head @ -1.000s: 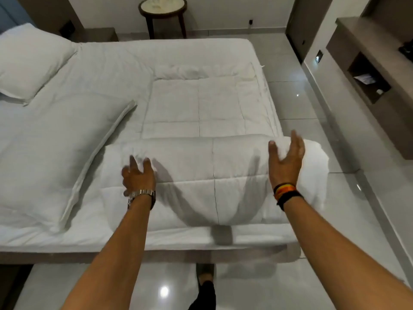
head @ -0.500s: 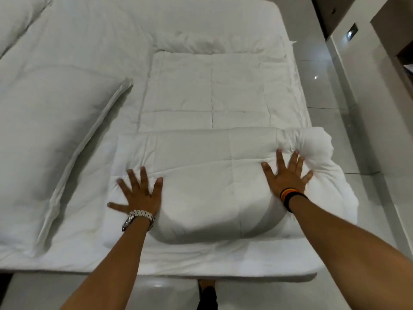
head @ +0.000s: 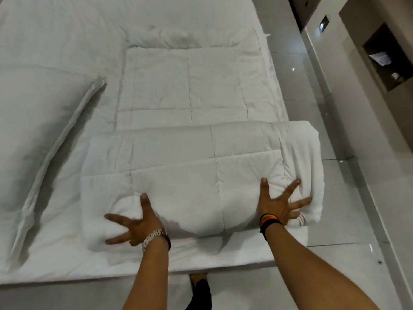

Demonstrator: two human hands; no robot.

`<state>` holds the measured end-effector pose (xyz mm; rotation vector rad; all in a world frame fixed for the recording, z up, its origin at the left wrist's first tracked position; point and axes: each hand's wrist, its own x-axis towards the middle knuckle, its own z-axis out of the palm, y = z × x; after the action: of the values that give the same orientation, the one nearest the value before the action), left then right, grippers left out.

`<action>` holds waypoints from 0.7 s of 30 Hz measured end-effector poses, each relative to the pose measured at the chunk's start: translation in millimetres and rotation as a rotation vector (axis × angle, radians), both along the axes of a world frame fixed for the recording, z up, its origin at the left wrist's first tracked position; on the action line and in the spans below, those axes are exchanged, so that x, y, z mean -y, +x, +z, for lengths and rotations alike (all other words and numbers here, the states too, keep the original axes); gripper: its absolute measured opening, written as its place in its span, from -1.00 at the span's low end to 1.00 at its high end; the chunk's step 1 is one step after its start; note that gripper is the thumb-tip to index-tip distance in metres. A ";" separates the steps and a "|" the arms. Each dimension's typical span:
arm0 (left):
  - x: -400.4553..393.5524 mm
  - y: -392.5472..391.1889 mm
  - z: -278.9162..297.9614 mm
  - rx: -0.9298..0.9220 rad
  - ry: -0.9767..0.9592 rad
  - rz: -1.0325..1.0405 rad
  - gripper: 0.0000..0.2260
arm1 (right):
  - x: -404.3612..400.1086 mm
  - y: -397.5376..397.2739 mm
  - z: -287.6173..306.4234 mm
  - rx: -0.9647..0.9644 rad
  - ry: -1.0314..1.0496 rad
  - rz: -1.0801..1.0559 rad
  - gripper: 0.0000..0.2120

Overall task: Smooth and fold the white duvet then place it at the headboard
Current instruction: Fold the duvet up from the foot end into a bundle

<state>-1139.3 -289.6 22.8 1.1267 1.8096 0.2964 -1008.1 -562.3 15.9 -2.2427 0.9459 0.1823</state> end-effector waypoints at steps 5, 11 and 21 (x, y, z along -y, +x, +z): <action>-11.9 28.6 -20.4 0.031 0.196 -0.005 0.02 | -7.5 29.5 -4.5 0.125 -0.033 -0.031 0.06; -17.7 22.8 -2.9 0.239 0.241 0.054 -0.26 | -2.7 26.6 10.2 0.241 0.114 0.008 -0.19; 31.3 -104.8 65.1 0.291 0.261 -0.077 -0.34 | 64.8 -97.7 76.3 0.322 0.329 0.105 -0.34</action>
<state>-1244.1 -320.8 87.9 1.2580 1.4963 0.6321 -1105.8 -627.1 92.2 -1.9427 0.5804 0.0182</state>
